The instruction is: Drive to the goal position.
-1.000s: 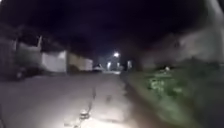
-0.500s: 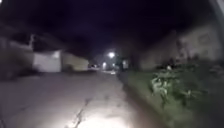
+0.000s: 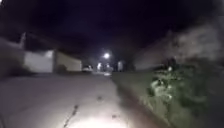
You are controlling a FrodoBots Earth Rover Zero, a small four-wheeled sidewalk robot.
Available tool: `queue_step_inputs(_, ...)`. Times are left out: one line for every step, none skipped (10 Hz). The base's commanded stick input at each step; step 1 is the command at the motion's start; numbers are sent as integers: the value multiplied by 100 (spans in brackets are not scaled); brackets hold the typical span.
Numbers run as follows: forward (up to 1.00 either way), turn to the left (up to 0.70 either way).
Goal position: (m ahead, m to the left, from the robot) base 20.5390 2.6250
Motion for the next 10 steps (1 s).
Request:
queue_step_inputs(70,3)
queue_step_inputs(70,3)
queue_step_inputs(70,3)
queue_step_inputs(70,3)
queue_step_inputs(70,3)
queue_step_inputs(70,3)
queue_step_inputs(70,3)
queue_step_inputs(70,3)
queue_step_inputs(70,3)
queue_step_inputs(70,3)
